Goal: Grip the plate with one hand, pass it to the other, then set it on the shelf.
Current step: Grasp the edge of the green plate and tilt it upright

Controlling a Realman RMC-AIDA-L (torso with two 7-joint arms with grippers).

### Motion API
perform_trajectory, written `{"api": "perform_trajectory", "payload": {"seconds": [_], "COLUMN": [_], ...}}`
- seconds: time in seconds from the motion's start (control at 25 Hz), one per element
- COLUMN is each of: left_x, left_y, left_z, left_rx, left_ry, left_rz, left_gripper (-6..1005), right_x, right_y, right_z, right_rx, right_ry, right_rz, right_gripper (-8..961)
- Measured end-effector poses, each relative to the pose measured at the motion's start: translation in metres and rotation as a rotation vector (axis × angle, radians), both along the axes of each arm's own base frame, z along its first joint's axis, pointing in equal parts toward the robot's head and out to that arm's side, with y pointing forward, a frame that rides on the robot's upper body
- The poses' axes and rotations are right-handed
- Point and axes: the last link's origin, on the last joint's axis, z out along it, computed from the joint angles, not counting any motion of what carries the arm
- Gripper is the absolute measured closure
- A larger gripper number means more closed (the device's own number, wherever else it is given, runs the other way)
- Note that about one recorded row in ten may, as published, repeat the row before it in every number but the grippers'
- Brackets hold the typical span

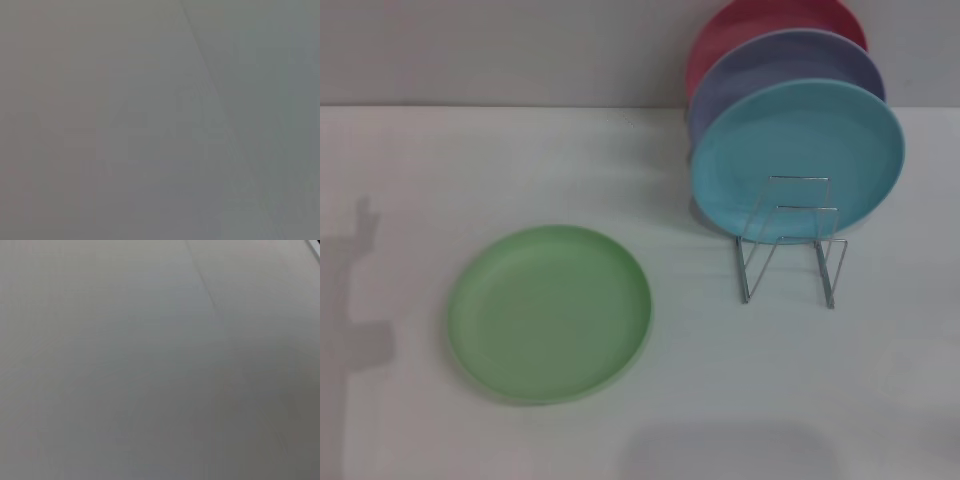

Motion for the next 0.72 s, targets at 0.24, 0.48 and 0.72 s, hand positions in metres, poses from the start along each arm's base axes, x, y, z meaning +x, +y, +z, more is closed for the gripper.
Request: {"api": "perform_trajectory", "payload": {"seconds": [0.24,0.48,0.72], "left_x": [0.001,0.015,0.053], "left_y": [0.014,0.038,0.053], "left_z": [-0.005,-0.006,-0.005], "left_rx": [-0.032,-0.060,-0.232], "left_ry": [0.016,-0.002,-0.163], "left_rz": [0.069,0.190,0.166], "left_gripper": [135,136,136], "right_x": [0.000,0.000,0.001], "right_y": [0.001,0.000,-0.001], "right_z": [0.001,0.002,0.002], "right_rx": [0.004,0.006,0.013], "right_ry": [-0.003,-0.004,-0.001], "right_rz": [0.001,-0.002,-0.007], "right_gripper": [316,315,315]}}
